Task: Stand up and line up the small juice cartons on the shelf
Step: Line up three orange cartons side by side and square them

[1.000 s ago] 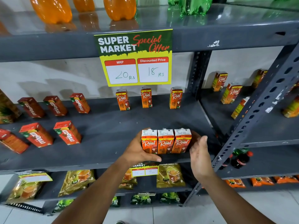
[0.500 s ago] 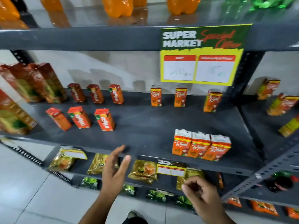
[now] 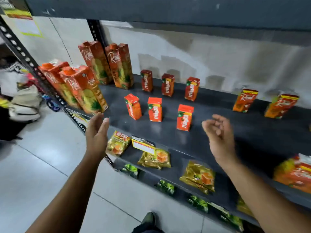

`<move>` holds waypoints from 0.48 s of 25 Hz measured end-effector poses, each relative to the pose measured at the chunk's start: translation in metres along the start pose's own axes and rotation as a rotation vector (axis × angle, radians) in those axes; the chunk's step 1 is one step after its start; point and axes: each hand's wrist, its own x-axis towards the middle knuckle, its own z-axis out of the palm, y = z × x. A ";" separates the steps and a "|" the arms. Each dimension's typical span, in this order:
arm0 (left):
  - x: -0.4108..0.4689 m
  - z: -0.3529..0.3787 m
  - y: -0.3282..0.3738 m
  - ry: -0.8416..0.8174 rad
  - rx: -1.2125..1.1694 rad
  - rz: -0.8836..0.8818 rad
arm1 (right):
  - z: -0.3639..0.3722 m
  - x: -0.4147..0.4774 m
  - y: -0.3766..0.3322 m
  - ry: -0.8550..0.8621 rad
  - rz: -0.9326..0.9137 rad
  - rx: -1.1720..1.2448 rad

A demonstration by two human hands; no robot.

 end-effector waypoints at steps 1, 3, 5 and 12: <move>0.017 0.005 -0.001 -0.080 -0.001 -0.008 | 0.019 0.016 0.003 0.066 0.035 0.041; 0.052 0.018 -0.008 -0.288 0.050 -0.036 | 0.051 0.041 0.010 0.139 0.115 0.095; 0.085 0.029 -0.024 -0.487 0.170 -0.036 | 0.078 0.056 0.019 0.173 0.183 0.129; 0.127 0.072 -0.034 -0.747 0.357 -0.002 | 0.125 0.073 0.025 0.334 0.271 0.165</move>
